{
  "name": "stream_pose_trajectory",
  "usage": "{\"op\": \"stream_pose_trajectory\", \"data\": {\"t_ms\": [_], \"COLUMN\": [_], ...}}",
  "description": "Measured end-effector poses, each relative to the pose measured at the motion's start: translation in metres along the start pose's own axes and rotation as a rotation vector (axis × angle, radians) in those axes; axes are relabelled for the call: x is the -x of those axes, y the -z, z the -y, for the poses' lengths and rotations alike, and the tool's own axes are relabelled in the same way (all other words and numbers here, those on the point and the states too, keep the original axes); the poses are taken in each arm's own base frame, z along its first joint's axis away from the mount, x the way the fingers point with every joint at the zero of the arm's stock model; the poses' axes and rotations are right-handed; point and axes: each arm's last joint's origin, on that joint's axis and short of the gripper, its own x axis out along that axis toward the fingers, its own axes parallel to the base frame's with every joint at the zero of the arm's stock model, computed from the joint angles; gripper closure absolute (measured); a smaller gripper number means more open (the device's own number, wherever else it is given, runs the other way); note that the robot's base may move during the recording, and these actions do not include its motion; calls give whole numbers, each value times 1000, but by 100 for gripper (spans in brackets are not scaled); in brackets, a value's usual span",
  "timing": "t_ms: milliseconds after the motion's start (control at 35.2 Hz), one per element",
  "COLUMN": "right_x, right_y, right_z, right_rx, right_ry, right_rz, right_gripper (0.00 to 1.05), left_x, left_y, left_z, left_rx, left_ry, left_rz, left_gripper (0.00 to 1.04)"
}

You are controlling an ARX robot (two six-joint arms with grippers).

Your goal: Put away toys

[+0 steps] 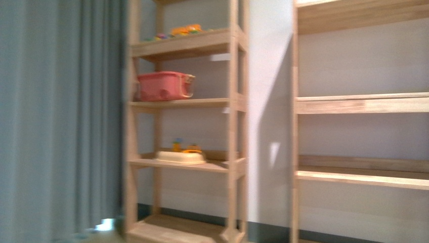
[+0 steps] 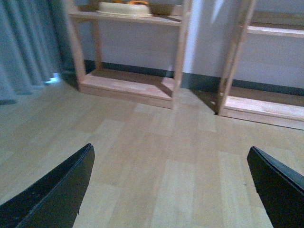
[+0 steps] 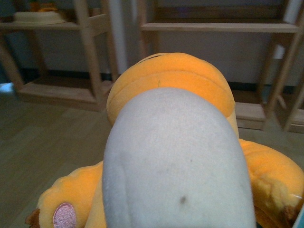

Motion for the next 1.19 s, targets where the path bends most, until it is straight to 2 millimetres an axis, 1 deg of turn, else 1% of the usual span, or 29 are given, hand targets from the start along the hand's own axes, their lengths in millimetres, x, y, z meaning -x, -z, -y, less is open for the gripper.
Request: {"op": "stream_pose_trajectory", "data": {"t_ms": [227, 539, 1192], "right_x": [0, 0, 0], "right_y": [-1, 0, 0], "right_z": [1, 0, 1], "right_rx": [0, 0, 0], "right_ry": [28, 3, 17], "right_rz": [5, 2, 4], "right_gripper": [90, 91, 91], "left_x": [0, 0, 0], "left_y": [0, 0, 0], "left_z": [1, 0, 0], "left_rx": [-1, 0, 0], "left_ry": [16, 5, 8], "left_rz": [-5, -2, -3], "left_gripper": [6, 6, 6]}}
